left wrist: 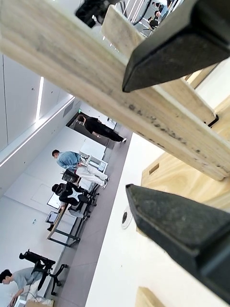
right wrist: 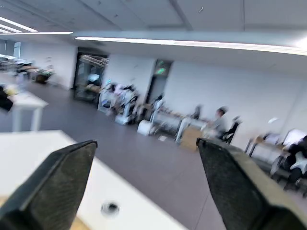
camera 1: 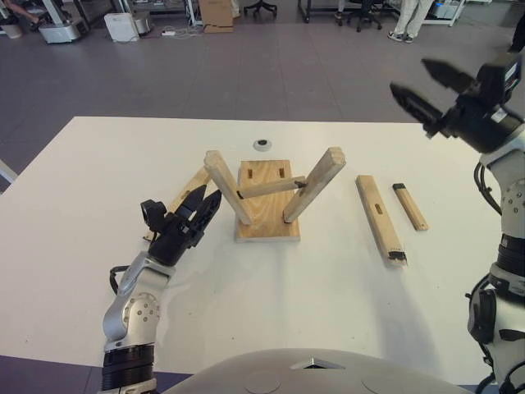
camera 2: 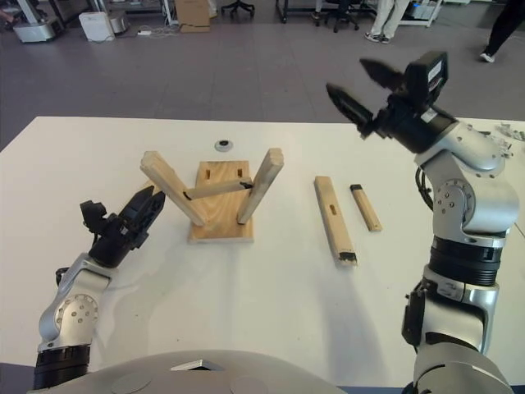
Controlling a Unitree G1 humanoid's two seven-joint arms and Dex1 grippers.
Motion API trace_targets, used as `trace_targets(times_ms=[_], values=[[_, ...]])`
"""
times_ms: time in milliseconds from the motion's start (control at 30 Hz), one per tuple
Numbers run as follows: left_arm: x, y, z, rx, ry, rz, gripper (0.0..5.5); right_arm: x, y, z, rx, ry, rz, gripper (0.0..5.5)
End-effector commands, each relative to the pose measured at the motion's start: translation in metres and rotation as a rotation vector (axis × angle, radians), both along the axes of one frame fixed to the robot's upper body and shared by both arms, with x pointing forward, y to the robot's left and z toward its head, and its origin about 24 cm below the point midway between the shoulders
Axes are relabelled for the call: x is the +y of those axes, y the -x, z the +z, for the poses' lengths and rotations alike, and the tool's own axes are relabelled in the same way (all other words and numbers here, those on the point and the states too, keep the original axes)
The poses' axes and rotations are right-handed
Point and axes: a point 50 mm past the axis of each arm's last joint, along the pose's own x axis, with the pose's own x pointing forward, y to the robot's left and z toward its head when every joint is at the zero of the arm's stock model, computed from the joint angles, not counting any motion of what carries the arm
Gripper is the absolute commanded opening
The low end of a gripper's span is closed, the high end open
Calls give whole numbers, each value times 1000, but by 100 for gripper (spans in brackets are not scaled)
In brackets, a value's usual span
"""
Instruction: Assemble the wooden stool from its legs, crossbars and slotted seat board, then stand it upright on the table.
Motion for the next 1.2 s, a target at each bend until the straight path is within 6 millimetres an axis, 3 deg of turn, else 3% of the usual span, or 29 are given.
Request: trace_targets(times_ms=[33,133,300,433,600,633,767,833,900,967,1000,1067,1133,1200], values=[[-3,1,-1,1,-13,-16,354,66,23,0,-27,-37,103,389],[-11,-2,-1,-12,-20,-41,354,101,40,-25,66,1,179,389],[-36,-6,0,-47,-39,-165,354,128,48,-36,-14,277,95,389],[-40,-5,-1,-48,-39,-183,354,130,40,-41,-76,379,-64,389],[-31,-3,-7,-31,-46,-143,354,116,30,-44,-209,578,-276,389],[-28,-3,-8,-28,-49,-128,354,114,29,-52,-202,643,-283,389],[-19,-5,-9,-26,-52,-70,354,114,34,-145,26,970,-144,389],[-18,-7,-8,-27,-52,-63,354,117,38,-170,80,1016,-94,389],[-19,-7,-7,-30,-51,-61,354,119,36,-178,86,1030,-85,389],[-19,-7,-6,-33,-49,-56,354,121,29,-162,22,997,-115,389],[-19,-7,-6,-34,-48,-52,354,125,24,-142,-41,945,-139,389],[-20,-6,-6,-35,-46,-49,354,135,20,-94,-149,770,-160,389],[-21,-6,-5,-40,-45,-46,354,136,18,-34,-206,458,-172,389],[-21,-8,-2,-52,-50,-32,354,109,13,28,-289,180,-231,389]])
